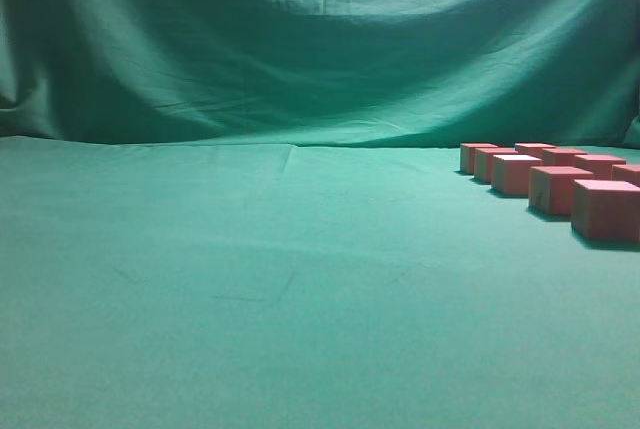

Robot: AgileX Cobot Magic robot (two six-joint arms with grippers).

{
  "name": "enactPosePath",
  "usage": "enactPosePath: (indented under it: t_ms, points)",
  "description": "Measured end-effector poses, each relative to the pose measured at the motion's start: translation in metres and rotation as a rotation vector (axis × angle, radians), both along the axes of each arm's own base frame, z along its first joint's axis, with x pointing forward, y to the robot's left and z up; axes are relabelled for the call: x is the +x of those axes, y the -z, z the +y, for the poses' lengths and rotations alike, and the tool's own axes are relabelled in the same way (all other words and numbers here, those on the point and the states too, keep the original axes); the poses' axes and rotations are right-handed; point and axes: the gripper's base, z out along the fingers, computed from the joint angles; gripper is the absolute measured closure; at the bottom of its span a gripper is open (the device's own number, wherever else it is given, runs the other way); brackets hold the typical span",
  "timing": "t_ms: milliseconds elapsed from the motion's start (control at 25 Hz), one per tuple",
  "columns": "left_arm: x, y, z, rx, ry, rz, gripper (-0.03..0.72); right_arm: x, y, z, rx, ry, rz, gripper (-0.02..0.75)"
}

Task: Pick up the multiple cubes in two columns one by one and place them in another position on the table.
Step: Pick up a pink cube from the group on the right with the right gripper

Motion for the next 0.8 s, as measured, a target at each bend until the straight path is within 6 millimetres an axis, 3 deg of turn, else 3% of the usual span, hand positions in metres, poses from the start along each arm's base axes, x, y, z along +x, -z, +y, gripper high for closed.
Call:
enactPosePath:
  t_ms: [160, 480, 760, 800]
  points:
    - [0.000, 0.000, 0.000, 0.000, 0.000, 0.000, 0.688, 0.020, 0.006, 0.009, -0.071, 0.028, 0.124, 0.738]
    - [0.000, 0.000, 0.000, 0.000, 0.000, 0.000, 0.688, 0.049, 0.032, 0.048, -0.293, 0.069, 0.252, 0.738]
    - [0.000, 0.000, 0.000, 0.000, 0.000, 0.000, 0.688, 0.077, 0.068, 0.068, -0.351, 0.101, 0.333, 0.738]
    - [0.000, 0.000, 0.000, 0.000, 0.000, 0.000, 0.688, 0.081, 0.073, 0.070, -0.351, 0.103, 0.333, 0.691]
